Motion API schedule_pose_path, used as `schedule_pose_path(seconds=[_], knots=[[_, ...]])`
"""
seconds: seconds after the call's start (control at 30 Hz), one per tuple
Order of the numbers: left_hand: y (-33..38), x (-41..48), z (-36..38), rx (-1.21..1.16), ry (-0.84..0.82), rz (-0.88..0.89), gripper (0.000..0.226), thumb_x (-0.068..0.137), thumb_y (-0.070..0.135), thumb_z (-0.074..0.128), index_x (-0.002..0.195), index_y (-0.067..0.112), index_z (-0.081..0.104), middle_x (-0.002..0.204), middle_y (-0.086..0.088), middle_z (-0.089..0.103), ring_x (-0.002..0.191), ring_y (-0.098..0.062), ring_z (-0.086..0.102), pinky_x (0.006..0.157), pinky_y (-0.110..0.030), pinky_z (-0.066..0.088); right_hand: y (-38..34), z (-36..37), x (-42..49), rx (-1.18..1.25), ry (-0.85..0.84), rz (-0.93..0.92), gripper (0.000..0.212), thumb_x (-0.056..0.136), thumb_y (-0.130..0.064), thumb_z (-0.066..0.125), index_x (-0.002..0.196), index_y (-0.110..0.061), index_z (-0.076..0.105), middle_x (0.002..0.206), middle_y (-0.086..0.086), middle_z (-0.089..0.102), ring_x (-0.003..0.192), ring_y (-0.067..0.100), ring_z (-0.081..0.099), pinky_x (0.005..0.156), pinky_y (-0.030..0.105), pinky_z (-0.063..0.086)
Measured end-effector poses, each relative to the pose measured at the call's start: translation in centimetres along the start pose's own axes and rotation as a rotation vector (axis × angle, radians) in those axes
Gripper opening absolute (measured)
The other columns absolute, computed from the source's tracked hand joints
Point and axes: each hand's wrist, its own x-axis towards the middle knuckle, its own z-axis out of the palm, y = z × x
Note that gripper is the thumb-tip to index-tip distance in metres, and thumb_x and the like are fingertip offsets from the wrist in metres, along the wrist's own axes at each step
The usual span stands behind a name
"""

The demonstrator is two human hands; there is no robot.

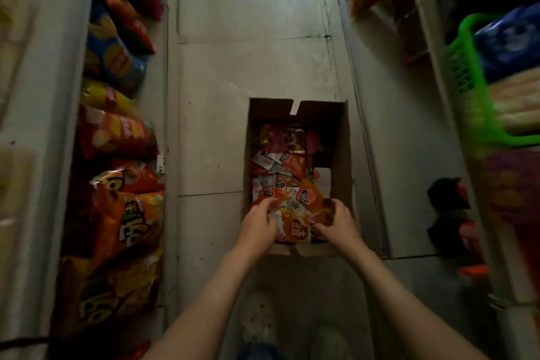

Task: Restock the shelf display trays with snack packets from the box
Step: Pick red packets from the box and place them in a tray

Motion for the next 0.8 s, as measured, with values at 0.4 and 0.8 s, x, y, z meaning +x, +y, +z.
schedule_pose_path(seconds=[0.4, 0.8], knots=[[-8.2, 18.9, 11.3, -0.332, 0.160, -0.808, 0.115, 0.076, 0.049, 0.074, 0.152, 0.021, -0.008, 0.157, -0.016, 0.009, 0.142, -0.041, 0.017, 0.114, -0.056, 0.023, 7.0, 10.0, 23.3, -0.530, -0.056, -0.018, 0.095, 0.078, -0.050, 0.070, 0.149, -0.017, 0.016, 0.153, 0.010, 0.025, 0.141, 0.031, 0.023, 0.113, 0.044, 0.027], [-8.6, 19.6, 12.5, -0.076, 0.081, -0.545, 0.059, 0.091, 0.034, 0.063, 0.138, 0.006, 0.042, 0.134, -0.015, 0.052, 0.120, -0.032, 0.053, 0.094, -0.036, 0.046, 6.4, 10.2, 20.9, -0.401, -0.338, -0.082, 0.050, 0.093, -0.031, 0.055, 0.140, -0.023, 0.042, 0.136, 0.008, 0.052, 0.122, 0.027, 0.050, 0.099, 0.032, 0.041]])
